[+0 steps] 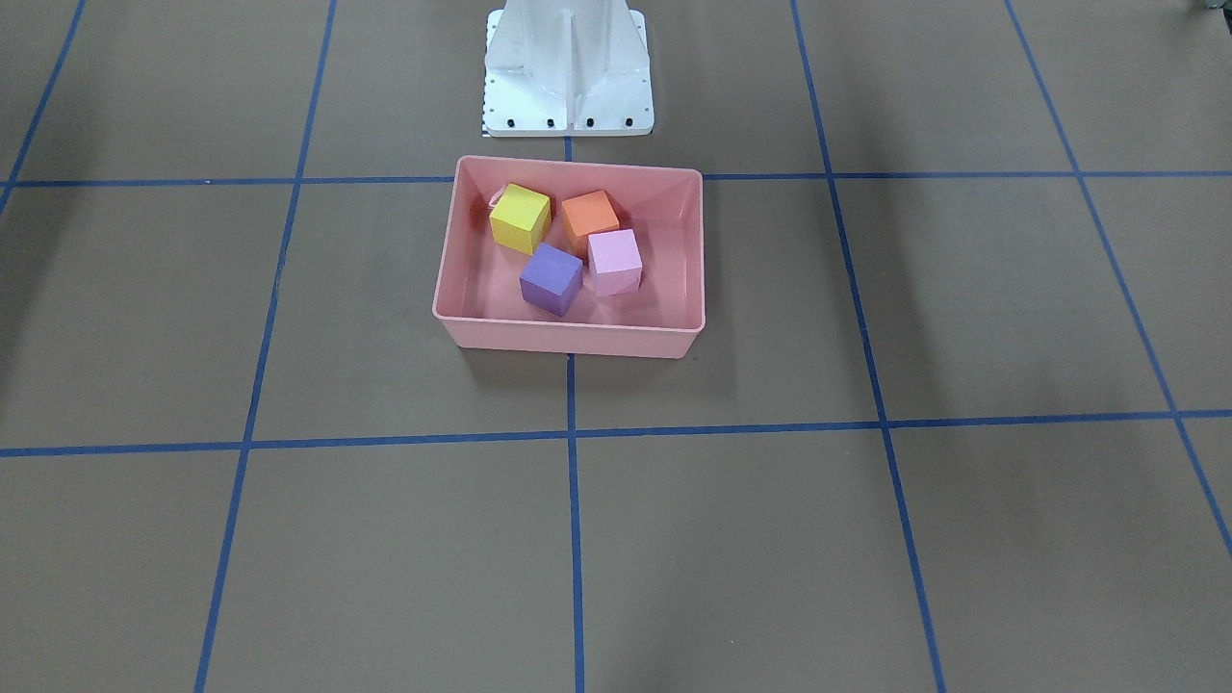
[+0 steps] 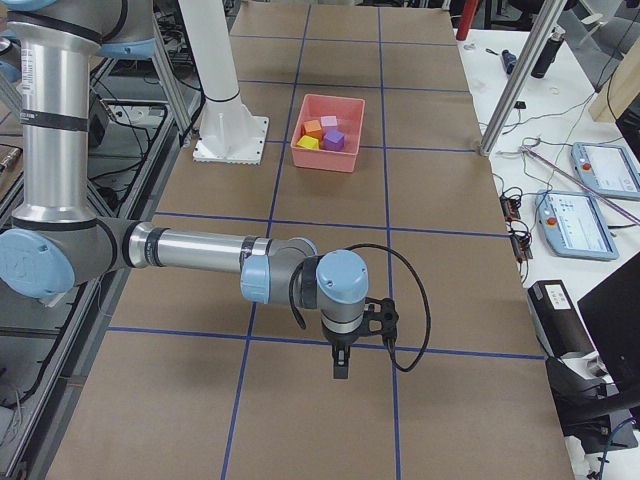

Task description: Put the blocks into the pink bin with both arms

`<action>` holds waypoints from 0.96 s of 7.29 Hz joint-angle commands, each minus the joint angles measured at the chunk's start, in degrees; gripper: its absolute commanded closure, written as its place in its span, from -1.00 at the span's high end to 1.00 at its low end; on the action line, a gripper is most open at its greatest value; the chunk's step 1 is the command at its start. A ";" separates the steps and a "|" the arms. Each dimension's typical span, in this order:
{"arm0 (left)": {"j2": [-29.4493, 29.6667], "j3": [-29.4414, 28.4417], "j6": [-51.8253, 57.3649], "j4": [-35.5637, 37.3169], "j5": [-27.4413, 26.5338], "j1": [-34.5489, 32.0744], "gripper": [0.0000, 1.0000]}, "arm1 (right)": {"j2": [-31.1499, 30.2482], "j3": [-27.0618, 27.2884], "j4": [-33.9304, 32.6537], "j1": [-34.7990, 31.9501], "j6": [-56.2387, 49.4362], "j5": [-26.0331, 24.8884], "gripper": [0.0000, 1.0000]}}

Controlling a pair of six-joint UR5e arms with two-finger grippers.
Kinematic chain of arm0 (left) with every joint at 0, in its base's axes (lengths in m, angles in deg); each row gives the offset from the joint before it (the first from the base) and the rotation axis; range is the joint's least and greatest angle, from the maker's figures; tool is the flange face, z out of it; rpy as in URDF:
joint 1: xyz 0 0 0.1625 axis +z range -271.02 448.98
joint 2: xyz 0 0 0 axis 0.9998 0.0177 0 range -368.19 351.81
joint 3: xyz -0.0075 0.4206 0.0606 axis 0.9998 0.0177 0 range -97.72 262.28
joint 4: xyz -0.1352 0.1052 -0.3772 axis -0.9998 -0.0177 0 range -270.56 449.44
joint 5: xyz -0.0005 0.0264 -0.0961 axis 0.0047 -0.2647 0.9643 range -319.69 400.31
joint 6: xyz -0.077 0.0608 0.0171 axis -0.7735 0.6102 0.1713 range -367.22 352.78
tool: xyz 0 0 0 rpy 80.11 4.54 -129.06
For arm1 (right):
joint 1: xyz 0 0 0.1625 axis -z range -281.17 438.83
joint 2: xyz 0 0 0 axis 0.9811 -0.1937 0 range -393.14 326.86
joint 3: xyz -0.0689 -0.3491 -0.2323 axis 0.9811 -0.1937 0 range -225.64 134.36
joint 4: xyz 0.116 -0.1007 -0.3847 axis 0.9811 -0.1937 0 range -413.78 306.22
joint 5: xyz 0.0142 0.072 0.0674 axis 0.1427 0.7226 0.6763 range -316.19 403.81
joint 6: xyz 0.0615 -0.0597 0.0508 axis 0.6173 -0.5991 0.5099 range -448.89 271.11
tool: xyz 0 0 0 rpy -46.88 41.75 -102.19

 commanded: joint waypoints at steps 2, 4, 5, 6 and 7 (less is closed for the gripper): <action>-0.04 -0.08 0.00 0.09 -0.03 0.06 1.00 | -1.05 -0.01 0.14 0.00 0.32 0.54 0.99; -0.04 -0.25 0.00 0.26 -0.03 0.06 1.00 | -1.24 0.08 0.15 0.00 0.32 0.72 1.00; -0.21 -0.25 0.00 0.26 -0.03 0.06 1.00 | -1.41 0.16 0.23 0.00 0.32 0.81 1.00; -0.22 -0.34 0.00 0.26 -0.11 0.06 1.00 | -1.50 0.25 0.23 0.00 0.32 0.81 1.00; -0.13 -0.34 0.00 0.35 -0.11 0.06 1.00 | -1.50 0.17 0.23 0.00 0.32 0.90 1.00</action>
